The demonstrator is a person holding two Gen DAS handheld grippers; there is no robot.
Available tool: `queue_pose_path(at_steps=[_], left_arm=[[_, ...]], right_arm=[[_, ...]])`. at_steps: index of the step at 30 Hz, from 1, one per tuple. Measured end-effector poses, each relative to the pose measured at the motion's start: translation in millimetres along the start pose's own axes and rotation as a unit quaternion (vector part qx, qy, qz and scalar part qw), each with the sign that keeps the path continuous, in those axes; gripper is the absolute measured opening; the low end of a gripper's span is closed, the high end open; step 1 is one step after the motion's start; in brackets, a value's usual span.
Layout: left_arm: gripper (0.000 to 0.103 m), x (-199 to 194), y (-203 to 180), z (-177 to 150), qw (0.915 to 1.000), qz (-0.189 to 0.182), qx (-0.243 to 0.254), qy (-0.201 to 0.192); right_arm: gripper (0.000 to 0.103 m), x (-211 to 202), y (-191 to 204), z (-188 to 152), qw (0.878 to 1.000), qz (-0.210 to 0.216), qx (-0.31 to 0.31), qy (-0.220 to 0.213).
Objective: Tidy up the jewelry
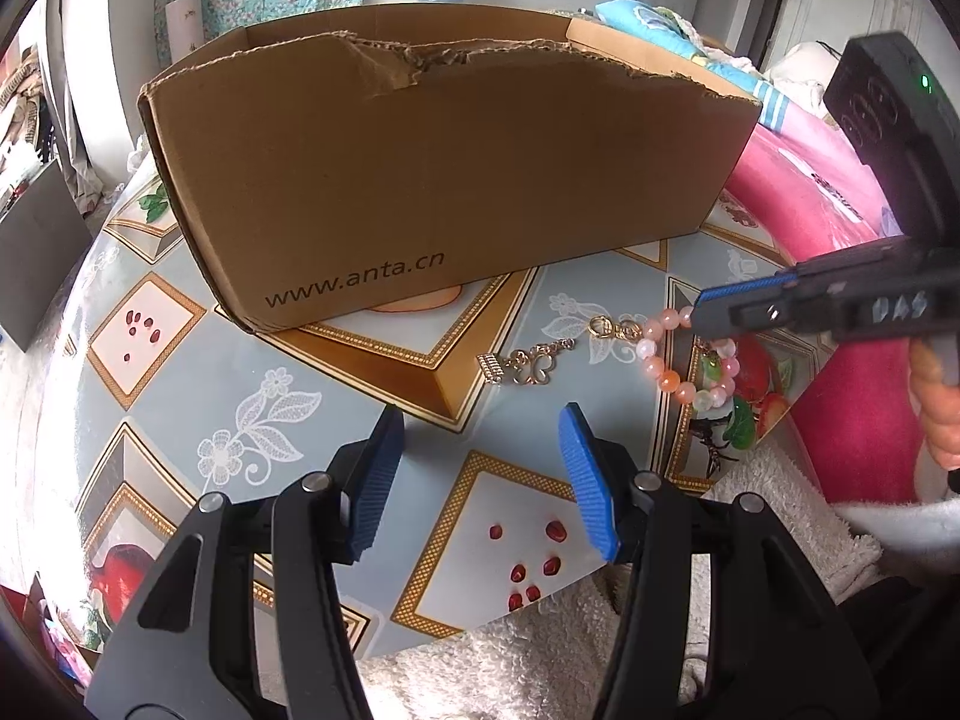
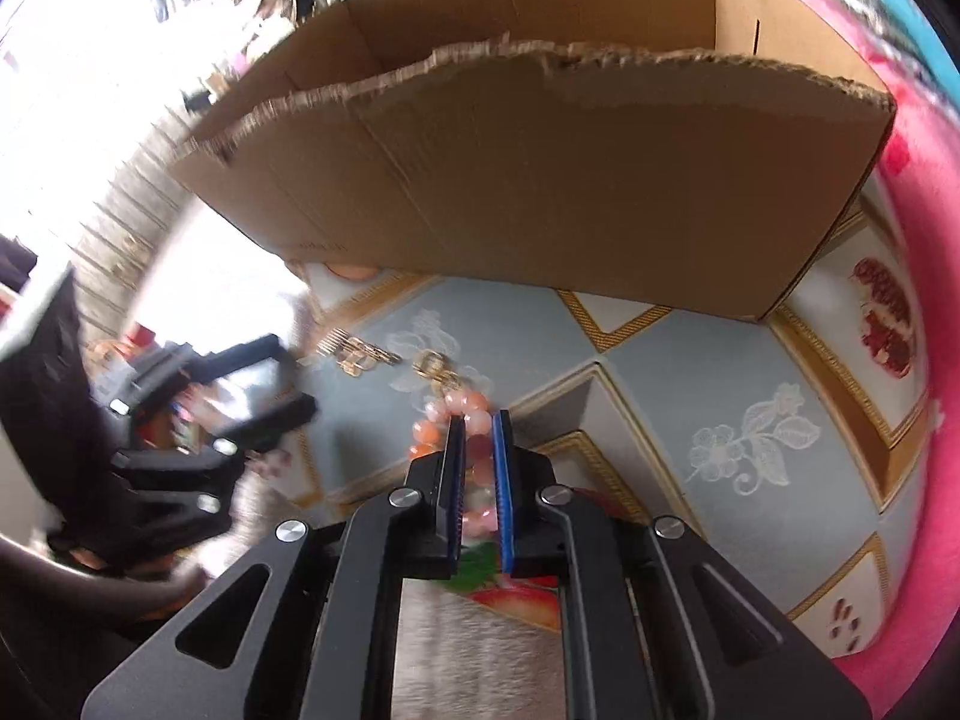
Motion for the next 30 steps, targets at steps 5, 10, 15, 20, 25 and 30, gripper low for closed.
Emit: queue_pose_path(at_steps=[5, 10, 15, 20, 25, 30], left_arm=[[0.051, -3, 2, -1, 1.0, -0.003, 0.0, 0.0], [0.052, -5, 3, -3, 1.0, -0.005, -0.001, -0.002], [0.053, -6, 2, -3, 1.0, -0.002, 0.001, -0.001], [0.057, -5, -1, -3, 1.0, -0.002, 0.003, -0.001], [0.059, -3, -5, -2, 0.9999, 0.007, 0.014, 0.003], [0.059, -3, -4, -1, 1.0, 0.003, 0.008, 0.0]], right_arm=[[0.009, -26, 2, 14, 0.997, 0.062, 0.042, -0.016], [0.009, -47, -11, 20, 0.995, 0.063, 0.065, -0.044], [0.009, -41, -48, 23, 0.993, 0.037, 0.104, -0.049], [0.011, -28, -92, 8, 0.985, 0.032, 0.171, -0.012], [0.017, -46, -94, 6, 0.988, -0.028, 0.142, -0.047], [0.021, -54, -54, -4, 0.995, -0.036, 0.046, -0.082]])
Point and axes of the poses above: each gripper's, at about its wrist camera, not at the fingertips, and x roughly the way its jaws point, y to its left, z to its top, the point moved 7 cm from there along x, roughly the way its jaws point, and after that the axes turned 6 degrees about -z, right-handed, at the moved point
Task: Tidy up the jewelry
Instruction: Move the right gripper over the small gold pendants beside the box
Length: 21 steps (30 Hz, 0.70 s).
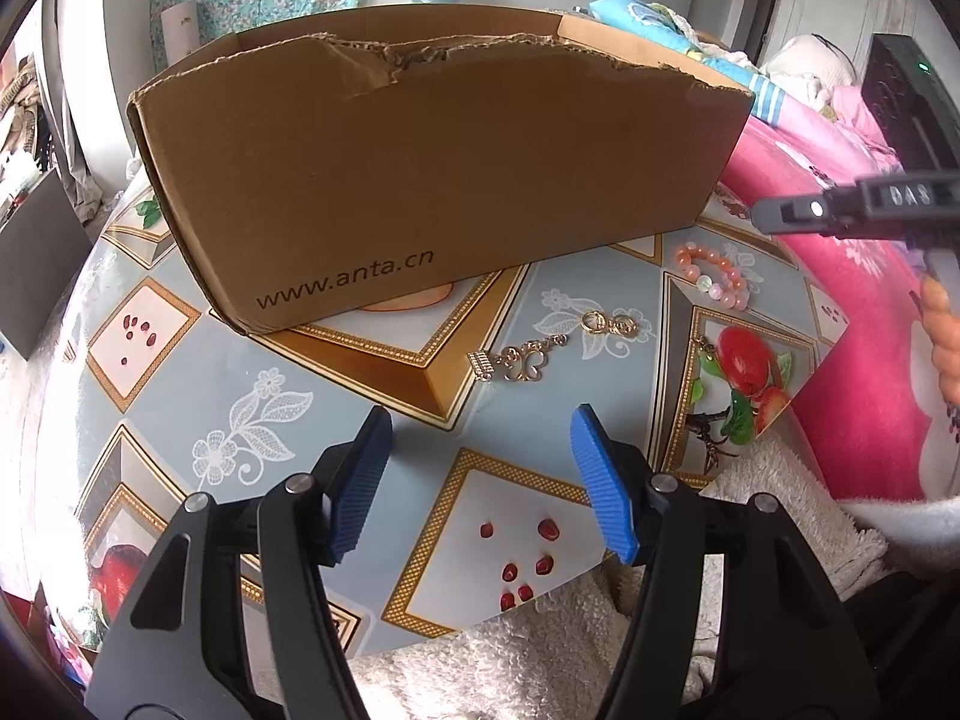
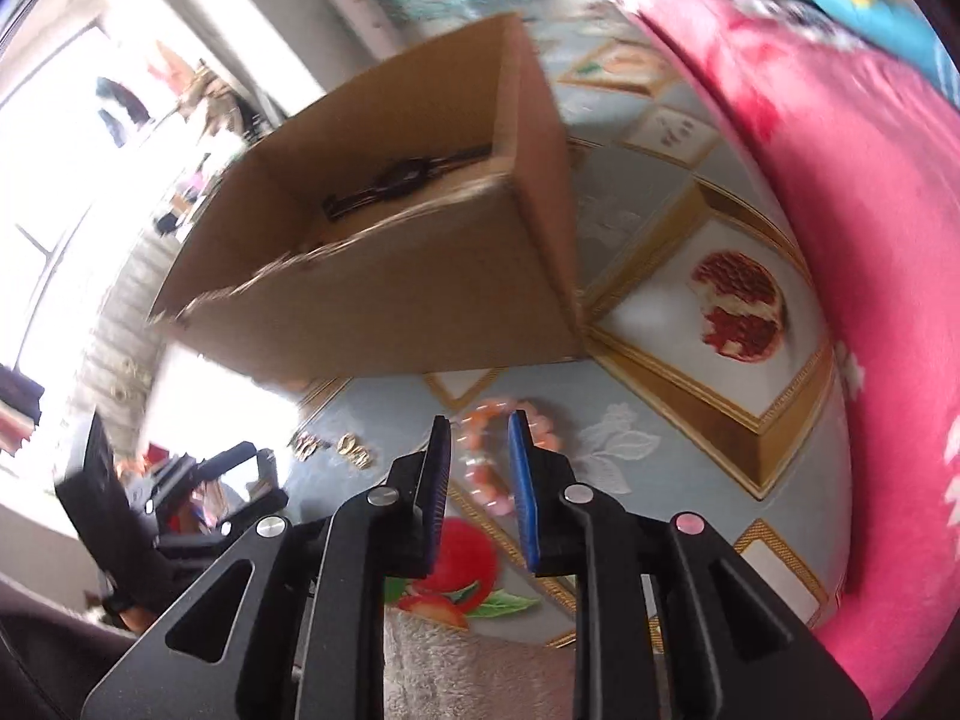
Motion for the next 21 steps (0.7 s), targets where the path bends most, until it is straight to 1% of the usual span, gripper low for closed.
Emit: queue_pose_path(at_steps=[2, 5, 9, 13, 16, 19, 21], left_arm=[[0.059, -1, 1, 0, 1.0, -0.008, -0.005, -0.002], [0.059, -2, 1, 1, 0.9997, -0.019, -0.011, -0.004], [0.059, -2, 1, 0, 0.9997, -0.022, -0.011, -0.004], [0.058, -1, -2, 0, 0.9998, -0.021, -0.003, -0.003], [0.057, -1, -3, 1, 0.9997, -0.022, -0.002, -0.004], [0.056, 0, -3, 2, 0.9998, -0.022, -0.001, -0.005], [0.052, 0, -3, 3, 0.9997, -0.023, -0.001, -0.005]], right_arm=[[0.021, 4, 19, -9, 0.999, 0.006, -0.032, 0.004], [0.021, 10, 36, -26, 0.998, 0.013, -0.067, 0.011], [0.021, 21, 43, -43, 0.996, -0.006, -0.09, 0.025], [0.021, 23, 45, -48, 0.991, -0.03, -0.127, 0.014], [0.021, 25, 50, -48, 0.985, -0.044, -0.166, 0.007], [0.021, 33, 53, -49, 0.979, -0.063, -0.195, 0.016], [0.02, 34, 54, -49, 0.978, -0.059, -0.199, 0.017]])
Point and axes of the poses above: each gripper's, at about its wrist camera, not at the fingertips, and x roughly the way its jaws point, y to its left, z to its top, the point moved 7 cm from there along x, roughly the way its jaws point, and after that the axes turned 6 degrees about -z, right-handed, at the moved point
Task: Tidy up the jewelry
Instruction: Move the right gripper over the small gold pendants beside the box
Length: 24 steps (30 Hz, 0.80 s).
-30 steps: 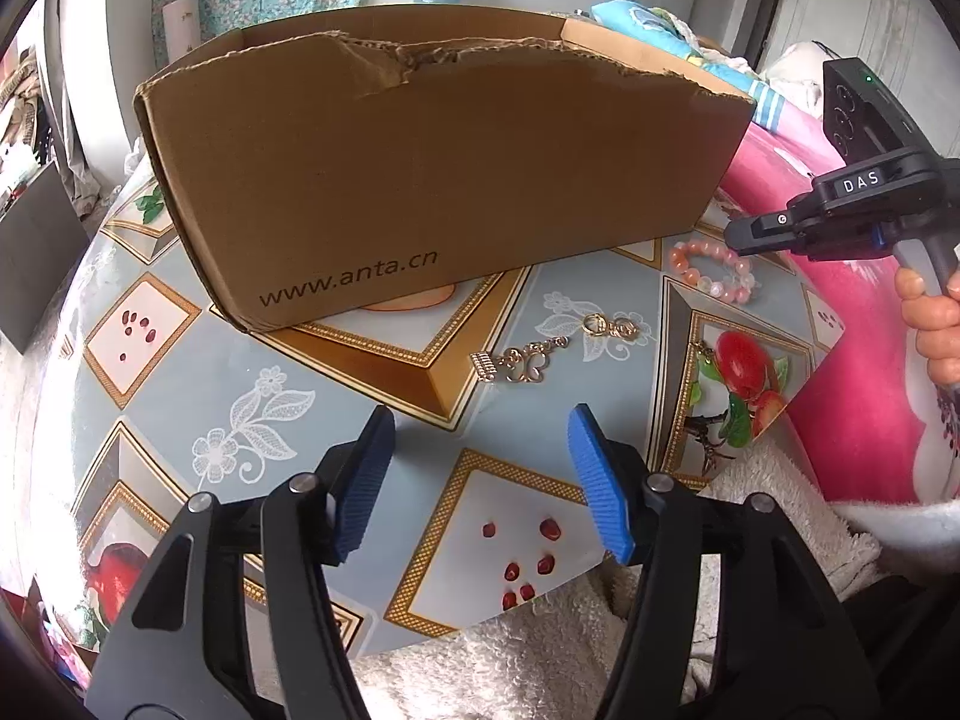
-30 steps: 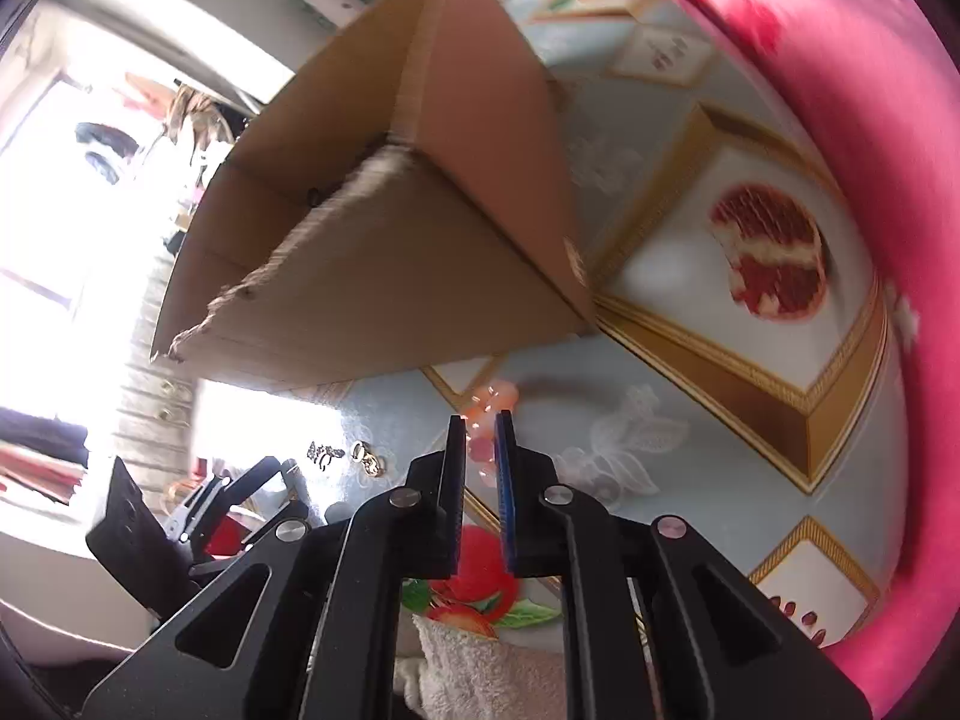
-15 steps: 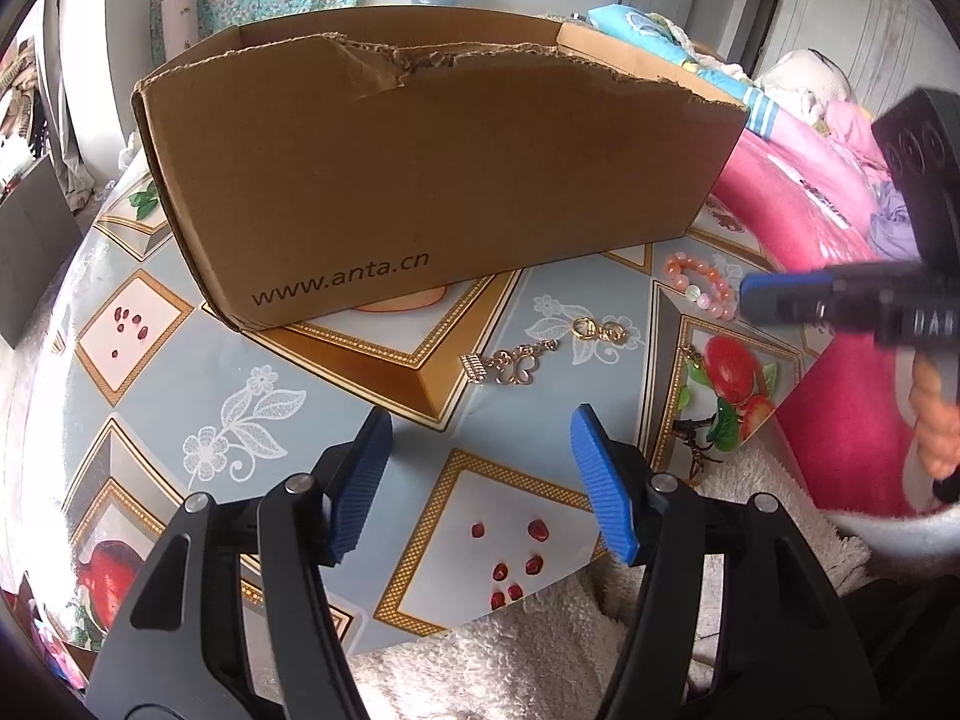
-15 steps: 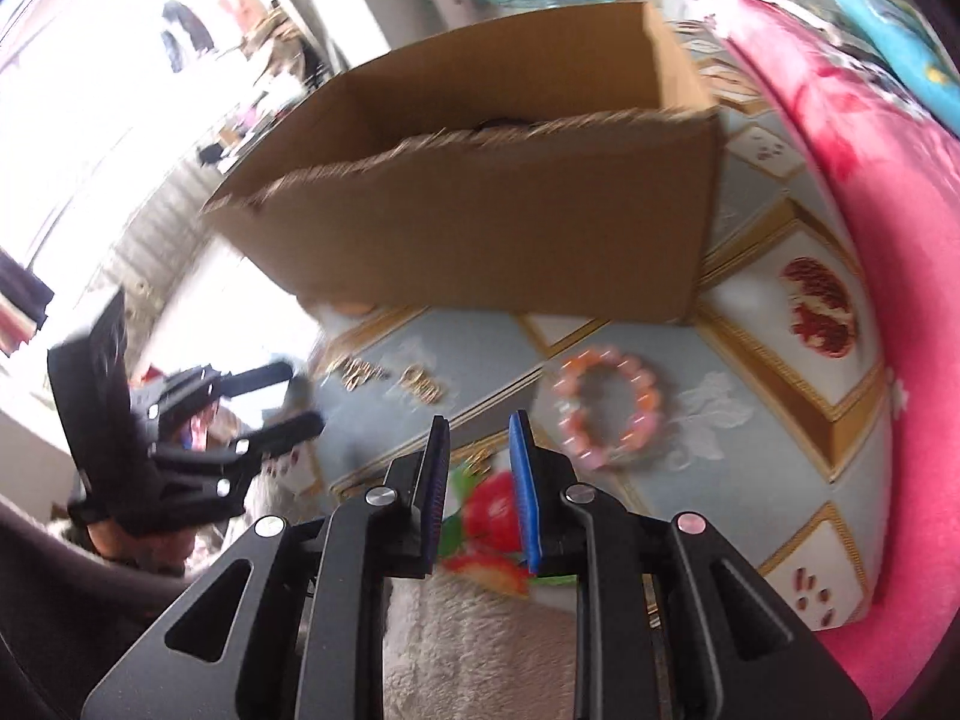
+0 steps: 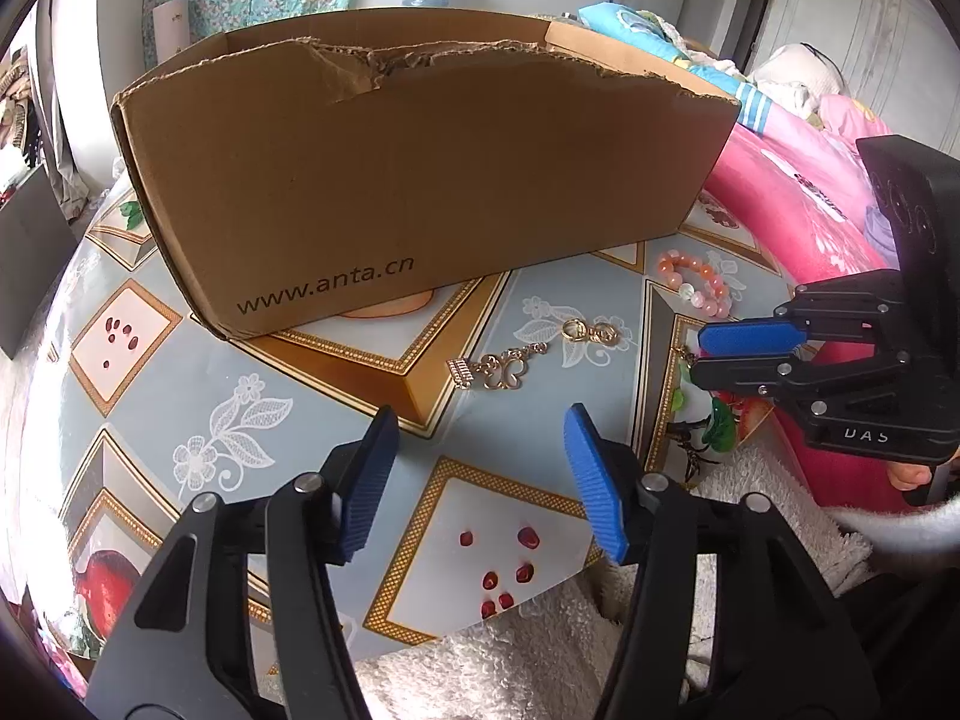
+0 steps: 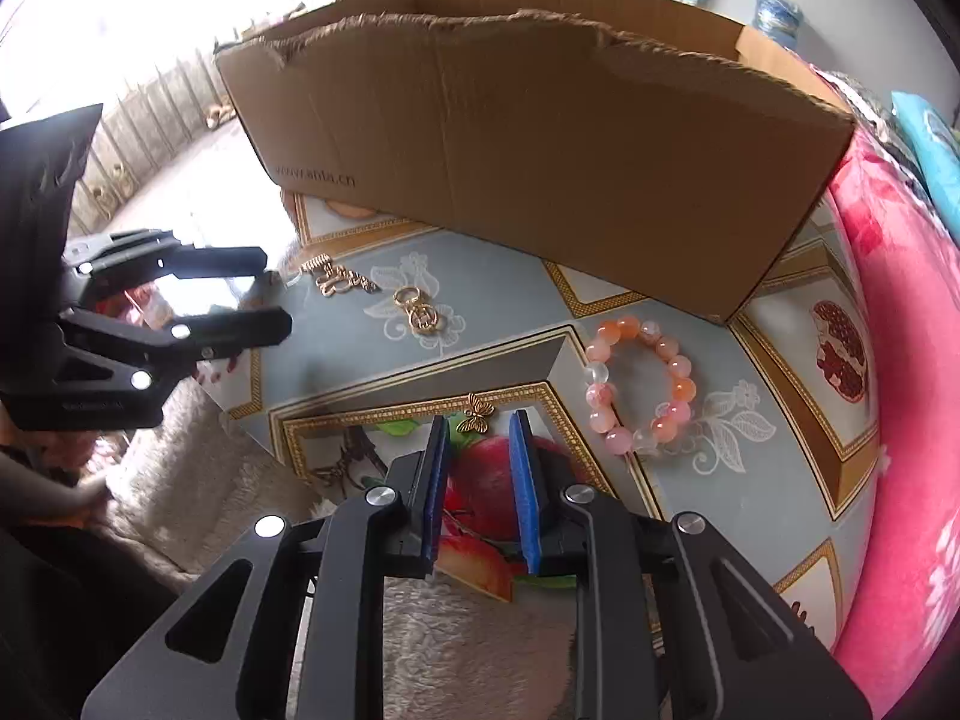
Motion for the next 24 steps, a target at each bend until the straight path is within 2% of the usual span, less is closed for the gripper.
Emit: queue_pose_path(at_steps=[4, 7, 12, 18, 24], left_arm=[[0.049, 0, -1, 1, 1.0, -0.006, 0.0, 0.002], [0.045, -2, -5, 2, 0.9999, -0.013, 0.009, 0.003], [0.043, -3, -15, 1, 0.9992, -0.034, 0.022, 0.007], [0.032, 1, -39, 3, 0.9967, -0.062, 0.052, 0.01], [0.027, 17, -64, 13, 0.994, -0.053, 0.094, 0.017]], right_arm=[[0.02, 7, 4, 9, 0.999, 0.029, 0.016, 0.0], [0.02, 12, 13, 18, 0.997, 0.066, 0.039, -0.001], [0.02, 16, 18, 25, 0.988, 0.132, 0.085, -0.004], [0.02, 7, -18, 26, 0.981, 0.129, 0.145, -0.031], [0.02, 5, -24, 21, 0.982, 0.104, 0.155, -0.037]])
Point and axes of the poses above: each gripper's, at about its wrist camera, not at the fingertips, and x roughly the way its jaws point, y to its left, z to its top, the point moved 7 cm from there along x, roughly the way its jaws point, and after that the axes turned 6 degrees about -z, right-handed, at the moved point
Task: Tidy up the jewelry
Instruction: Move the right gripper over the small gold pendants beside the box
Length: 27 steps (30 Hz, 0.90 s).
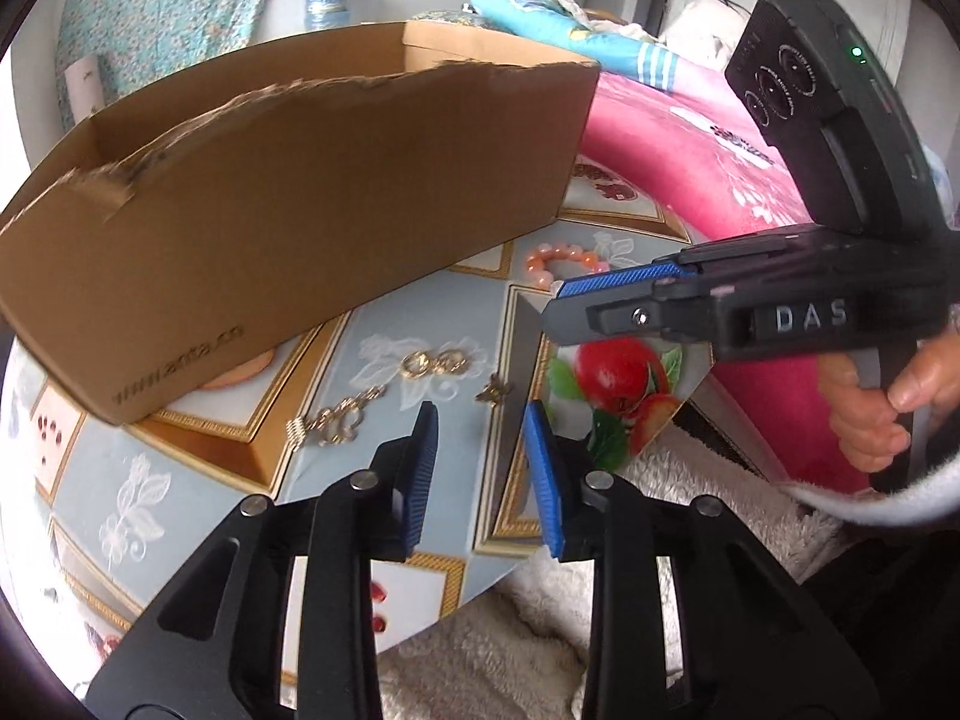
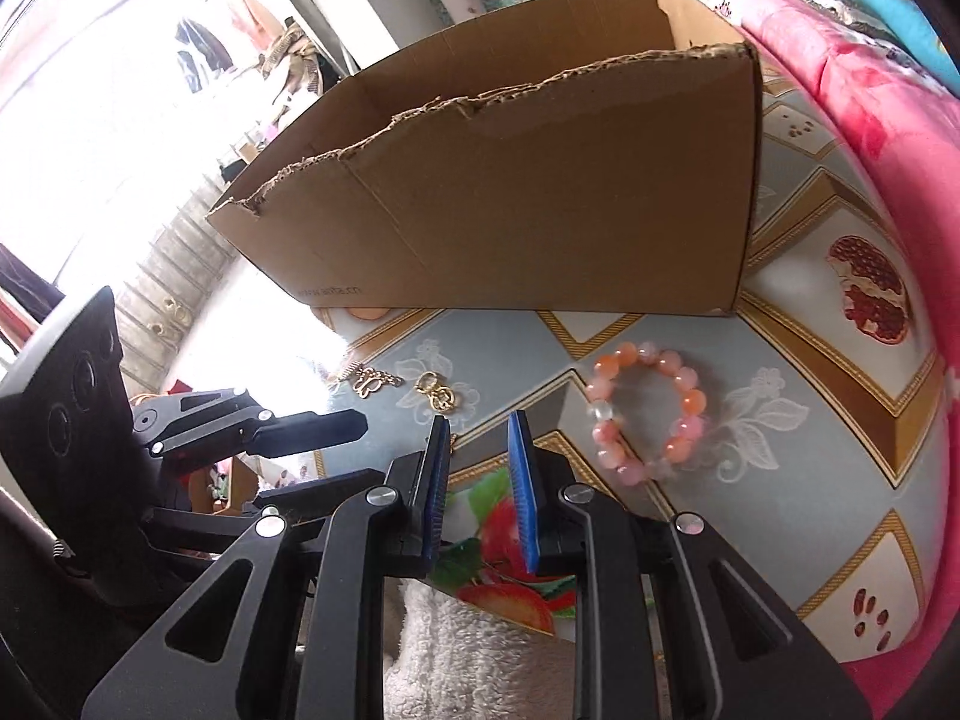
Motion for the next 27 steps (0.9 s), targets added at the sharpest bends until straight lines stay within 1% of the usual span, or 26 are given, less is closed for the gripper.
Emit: queue_pose_path(at_steps=[2, 3, 7, 12, 19, 27], left_arm=[[0.022, 6, -5, 4, 1.0, 0.001, 0.003, 0.008], [0.022, 7, -7, 4, 0.9999, 0.0, 0.004, 0.01], [0.017, 15, -9, 3, 0.9993, 0.022, 0.013, 0.026], [0.017, 16, -7, 3, 0.9986, 0.036, -0.001, 0.04], [0.017, 17, -3, 6, 0.9983, 0.021, -0.033, 0.044], [0.017, 20, -3, 10, 0.9986, 0.017, -0.035, 0.037]], right_arm=[[0.02, -1, -3, -1, 1.0, -0.014, -0.004, -0.005], [0.02, 0, -4, -2, 1.0, -0.018, -0.005, -0.007], [0.02, 6, -8, -5, 1.0, -0.023, -0.004, -0.006], [0.02, 1, -14, -7, 1.0, -0.021, -0.003, -0.01], [0.02, -1, -20, -10, 1.0, -0.013, 0.005, -0.013], [0.02, -3, -26, -13, 1.0, -0.012, 0.014, -0.015]])
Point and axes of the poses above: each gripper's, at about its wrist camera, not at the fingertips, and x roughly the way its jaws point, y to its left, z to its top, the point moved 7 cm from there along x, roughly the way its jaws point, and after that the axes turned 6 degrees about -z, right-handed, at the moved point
